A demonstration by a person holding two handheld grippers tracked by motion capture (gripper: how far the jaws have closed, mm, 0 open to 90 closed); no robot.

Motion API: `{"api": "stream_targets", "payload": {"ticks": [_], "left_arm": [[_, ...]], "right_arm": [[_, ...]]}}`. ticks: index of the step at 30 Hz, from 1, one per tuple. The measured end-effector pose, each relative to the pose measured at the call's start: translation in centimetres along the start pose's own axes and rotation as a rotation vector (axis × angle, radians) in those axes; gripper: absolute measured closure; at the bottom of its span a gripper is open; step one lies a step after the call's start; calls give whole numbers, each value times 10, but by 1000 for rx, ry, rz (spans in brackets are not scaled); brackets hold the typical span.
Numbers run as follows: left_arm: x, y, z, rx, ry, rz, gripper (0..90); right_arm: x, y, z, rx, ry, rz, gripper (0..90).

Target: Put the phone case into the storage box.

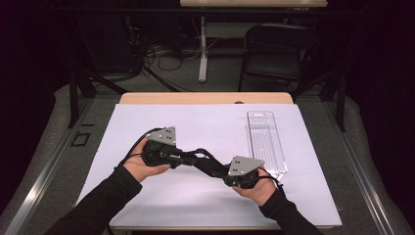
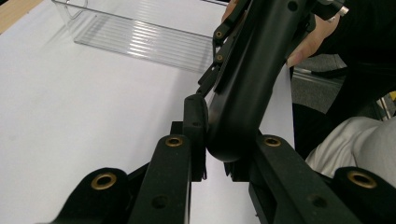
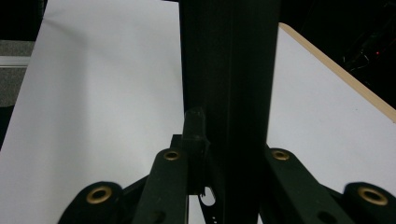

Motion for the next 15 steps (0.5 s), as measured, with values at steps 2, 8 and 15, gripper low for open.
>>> {"api": "stream_targets", "payload": {"ticks": [2, 8, 15], "left_arm": [[0, 0, 0, -3, -5, -1, 813], [-2, 0, -1, -20, -22, 3, 814], [-4, 0, -2, -54, -46, 12, 814]], "right_arm": [[1, -1, 0, 1, 1, -1, 769], [1, -1, 0, 2, 18, -7, 687], [3, -2, 0, 12, 46, -21, 576]]}}
Point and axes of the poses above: each handheld gripper's, and its own axes: y roughly forward along the jaws, z roughly out of its top, x roughly to its right, the point moved 7 cm from there along y, roughly forward along the jaws, and after that the axes turned 9 degrees about z, right-handed, at the moved point
